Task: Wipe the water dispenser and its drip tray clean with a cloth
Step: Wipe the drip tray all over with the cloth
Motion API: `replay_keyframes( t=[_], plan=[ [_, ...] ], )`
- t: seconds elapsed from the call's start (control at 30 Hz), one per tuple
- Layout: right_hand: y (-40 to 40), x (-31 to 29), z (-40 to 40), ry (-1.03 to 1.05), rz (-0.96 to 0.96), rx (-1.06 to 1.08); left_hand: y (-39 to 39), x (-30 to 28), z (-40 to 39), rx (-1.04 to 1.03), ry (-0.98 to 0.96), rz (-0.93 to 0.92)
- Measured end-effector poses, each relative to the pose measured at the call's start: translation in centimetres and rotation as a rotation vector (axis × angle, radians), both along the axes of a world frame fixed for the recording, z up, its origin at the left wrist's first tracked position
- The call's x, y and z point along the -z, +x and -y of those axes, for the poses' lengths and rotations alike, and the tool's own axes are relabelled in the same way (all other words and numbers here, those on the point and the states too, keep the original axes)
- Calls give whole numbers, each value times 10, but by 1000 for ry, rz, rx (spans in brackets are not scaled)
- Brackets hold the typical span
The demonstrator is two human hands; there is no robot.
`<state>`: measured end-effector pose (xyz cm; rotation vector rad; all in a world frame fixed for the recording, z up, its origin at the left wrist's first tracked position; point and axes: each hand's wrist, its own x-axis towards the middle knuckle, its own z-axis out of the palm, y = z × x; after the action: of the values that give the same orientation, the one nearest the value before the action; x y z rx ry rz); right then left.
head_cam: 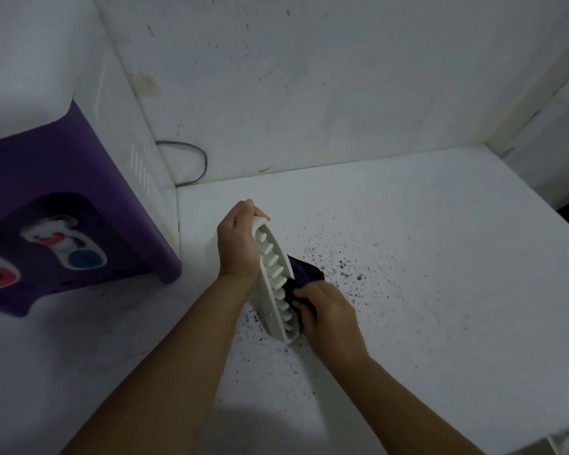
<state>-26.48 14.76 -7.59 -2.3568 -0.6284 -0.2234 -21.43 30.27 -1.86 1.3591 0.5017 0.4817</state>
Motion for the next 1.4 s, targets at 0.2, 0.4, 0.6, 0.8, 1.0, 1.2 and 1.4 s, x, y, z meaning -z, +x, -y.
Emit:
replay_keyframes(
  t=[0.2, 0.4, 0.6, 0.8, 1.0, 1.2, 1.4],
  plan=[
    [-30, 24, 10, -42, -144, 9, 0, 0, -1, -54, -3, -10],
    [-26, 19, 11, -128, -204, -18, -2, 1, -1, -83, 23, 0],
    [-29, 17, 14, -167, -218, -112, -4, 2, -4, -113, 17, 16],
    [-10, -23, -6, -10, -191, -131, -6, -3, 5, -34, 19, -5],
    [10, -67, -27, 357, -200, 3, -8, -8, 7, 46, -4, 10],
    [6, -49, -18, 178, -59, -53, -9, -7, 6, 63, 3, 17],
    [29, -79, -40, 299, 71, 5, -5, -4, 2, 100, -36, 18]
  ],
)
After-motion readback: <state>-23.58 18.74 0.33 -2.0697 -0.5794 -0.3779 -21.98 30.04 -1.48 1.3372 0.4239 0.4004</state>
